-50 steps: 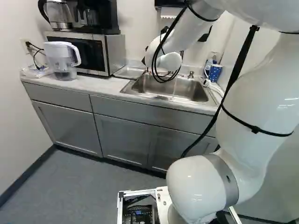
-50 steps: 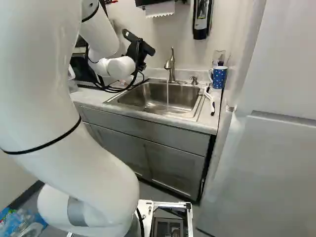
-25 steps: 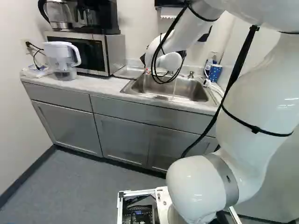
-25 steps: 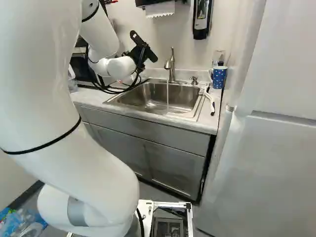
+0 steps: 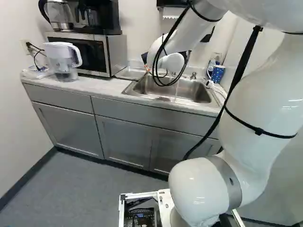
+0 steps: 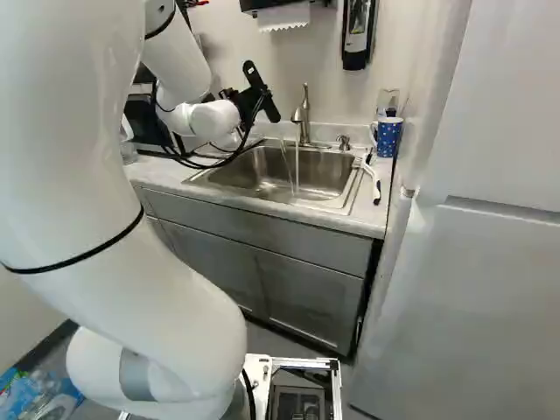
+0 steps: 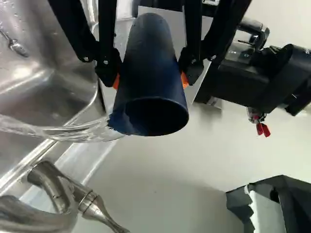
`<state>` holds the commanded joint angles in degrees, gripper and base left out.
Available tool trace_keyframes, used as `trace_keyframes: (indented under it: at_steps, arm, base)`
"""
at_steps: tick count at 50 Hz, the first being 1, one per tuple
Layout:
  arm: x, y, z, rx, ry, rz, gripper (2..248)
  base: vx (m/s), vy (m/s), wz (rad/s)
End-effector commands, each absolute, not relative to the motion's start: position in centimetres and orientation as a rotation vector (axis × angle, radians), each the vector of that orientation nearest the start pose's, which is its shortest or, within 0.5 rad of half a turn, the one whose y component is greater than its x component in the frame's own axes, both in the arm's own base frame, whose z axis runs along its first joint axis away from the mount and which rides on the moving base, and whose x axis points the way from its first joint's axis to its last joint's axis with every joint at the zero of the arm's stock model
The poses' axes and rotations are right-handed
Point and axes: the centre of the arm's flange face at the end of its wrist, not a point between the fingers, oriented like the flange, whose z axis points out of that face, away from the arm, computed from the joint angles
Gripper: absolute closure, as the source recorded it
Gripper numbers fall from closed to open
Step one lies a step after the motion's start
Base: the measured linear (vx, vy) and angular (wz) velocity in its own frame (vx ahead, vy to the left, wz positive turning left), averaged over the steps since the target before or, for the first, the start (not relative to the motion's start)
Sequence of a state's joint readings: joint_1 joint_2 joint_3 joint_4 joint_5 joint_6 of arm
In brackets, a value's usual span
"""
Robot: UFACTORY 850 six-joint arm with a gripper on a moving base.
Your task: Rinse the cup and place it in the tray
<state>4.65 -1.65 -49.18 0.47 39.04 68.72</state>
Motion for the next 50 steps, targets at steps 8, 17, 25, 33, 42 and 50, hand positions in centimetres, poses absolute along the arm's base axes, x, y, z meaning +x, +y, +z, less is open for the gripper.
trace_keyframes:
  at_steps: [8, 17, 25, 33, 42, 50]
  arm:
    - [51.49, 4.14, 57.14, -1.490, 1.034, -1.326, 124]
    - [51.49, 4.14, 57.14, -1.424, 1.092, -1.259, 124]
    - [51.49, 4.14, 57.14, -1.364, 1.140, -1.199, 124]
    - [51.49, 4.14, 57.14, -1.303, 1.185, -1.139, 124]
    - [51.49, 4.14, 57.14, -1.234, 1.234, -1.071, 124]
    - [51.49, 4.14, 57.14, -1.172, 1.275, -1.009, 124]
  base:
    - [0.000, 0.000, 0.000]
    - [0.000, 0.000, 0.000]
    - [0.000, 0.000, 0.000]
    - [0.000, 0.000, 0.000]
    - [0.000, 0.000, 0.000]
    - [0.000, 0.000, 0.000]
